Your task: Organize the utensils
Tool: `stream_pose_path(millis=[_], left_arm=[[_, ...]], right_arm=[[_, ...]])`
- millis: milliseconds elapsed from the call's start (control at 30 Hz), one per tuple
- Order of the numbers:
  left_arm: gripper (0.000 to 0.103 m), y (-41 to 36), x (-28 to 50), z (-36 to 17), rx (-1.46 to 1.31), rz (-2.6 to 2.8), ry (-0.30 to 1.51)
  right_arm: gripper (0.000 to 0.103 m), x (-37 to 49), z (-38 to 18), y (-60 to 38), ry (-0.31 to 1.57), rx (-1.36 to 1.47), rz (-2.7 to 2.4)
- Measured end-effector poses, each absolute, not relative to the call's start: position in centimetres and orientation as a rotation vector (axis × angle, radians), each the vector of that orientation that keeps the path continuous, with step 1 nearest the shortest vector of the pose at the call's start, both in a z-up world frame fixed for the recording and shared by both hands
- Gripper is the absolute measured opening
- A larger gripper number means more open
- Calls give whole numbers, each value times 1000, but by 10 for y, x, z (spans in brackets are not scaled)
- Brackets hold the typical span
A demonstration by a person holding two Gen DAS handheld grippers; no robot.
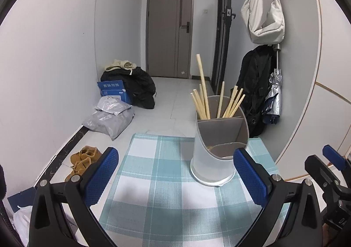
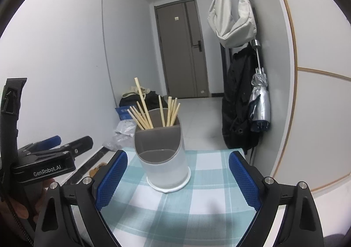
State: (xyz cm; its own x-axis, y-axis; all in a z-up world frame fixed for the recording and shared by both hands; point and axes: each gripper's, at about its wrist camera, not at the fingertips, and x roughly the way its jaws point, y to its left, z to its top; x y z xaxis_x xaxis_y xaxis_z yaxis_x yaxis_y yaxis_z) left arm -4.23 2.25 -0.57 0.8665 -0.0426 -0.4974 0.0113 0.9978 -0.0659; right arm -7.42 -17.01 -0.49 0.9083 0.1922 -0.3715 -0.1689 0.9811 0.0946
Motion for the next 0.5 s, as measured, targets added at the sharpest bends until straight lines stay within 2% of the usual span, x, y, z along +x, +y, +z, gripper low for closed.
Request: stream_pose_path(millis=[500], left_arm=[[102, 21, -43, -4, -54, -36, 519]], right_arm=[[94, -74, -6, -174, 400, 80, 165]])
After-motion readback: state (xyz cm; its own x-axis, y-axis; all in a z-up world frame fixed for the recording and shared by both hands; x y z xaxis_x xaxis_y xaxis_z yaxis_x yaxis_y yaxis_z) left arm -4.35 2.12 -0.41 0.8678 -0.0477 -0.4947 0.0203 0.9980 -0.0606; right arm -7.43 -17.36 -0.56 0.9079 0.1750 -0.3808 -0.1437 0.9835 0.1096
